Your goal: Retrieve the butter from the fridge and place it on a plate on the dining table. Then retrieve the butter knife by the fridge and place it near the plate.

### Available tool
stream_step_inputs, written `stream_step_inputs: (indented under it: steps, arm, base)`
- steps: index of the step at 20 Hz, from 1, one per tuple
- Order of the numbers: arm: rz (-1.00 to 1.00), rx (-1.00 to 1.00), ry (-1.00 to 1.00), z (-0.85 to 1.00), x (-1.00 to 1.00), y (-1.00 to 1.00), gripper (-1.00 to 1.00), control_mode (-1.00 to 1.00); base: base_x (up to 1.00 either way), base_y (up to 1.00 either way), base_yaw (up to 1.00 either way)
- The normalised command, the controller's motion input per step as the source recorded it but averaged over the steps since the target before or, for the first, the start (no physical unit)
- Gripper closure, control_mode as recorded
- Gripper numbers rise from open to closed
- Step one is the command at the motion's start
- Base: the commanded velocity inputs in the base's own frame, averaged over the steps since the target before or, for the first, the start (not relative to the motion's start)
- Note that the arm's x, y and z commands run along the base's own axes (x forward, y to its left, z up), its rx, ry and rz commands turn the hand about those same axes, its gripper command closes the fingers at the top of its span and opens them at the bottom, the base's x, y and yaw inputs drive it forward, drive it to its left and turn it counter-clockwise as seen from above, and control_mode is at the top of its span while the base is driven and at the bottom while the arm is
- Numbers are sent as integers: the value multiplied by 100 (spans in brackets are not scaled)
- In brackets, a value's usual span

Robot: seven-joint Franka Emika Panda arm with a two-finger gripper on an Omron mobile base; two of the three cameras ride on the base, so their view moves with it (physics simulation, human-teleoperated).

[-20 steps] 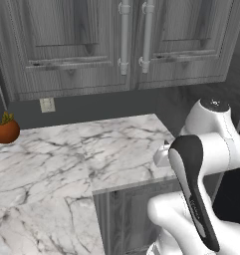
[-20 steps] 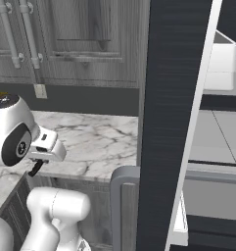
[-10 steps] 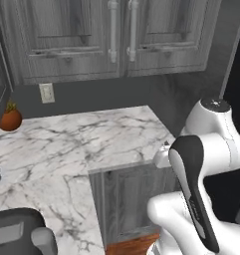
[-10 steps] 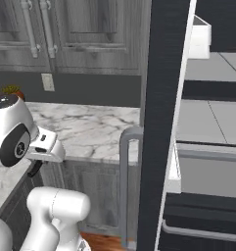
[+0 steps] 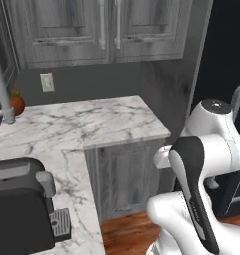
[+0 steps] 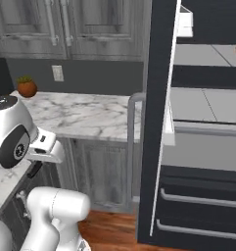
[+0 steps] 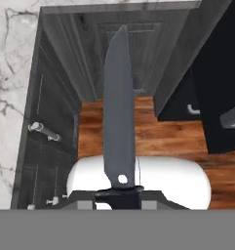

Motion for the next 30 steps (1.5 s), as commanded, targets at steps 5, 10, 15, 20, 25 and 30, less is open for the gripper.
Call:
stream_step_inputs:
  steps: [5,10,15,20,25,30]
  arm:
    - [0,0,0,0,0,0,100,100]
    - [0,0,0,0,0,0,100,100]
    - [0,0,0,0,0,0,100,100]
    - [0,0,0,0,0,0,100,100]
    - [0,0,0,0,0,0,100,100]
    - [0,0,0,0,0,0,100,100]
  base:
    - [-49,-26,-8]
    - [-60,-22,-32]
    - [-50,-42,-46]
    - [0,-67,-74]
    - [0,-61,-76]
    - [17,-10,-77]
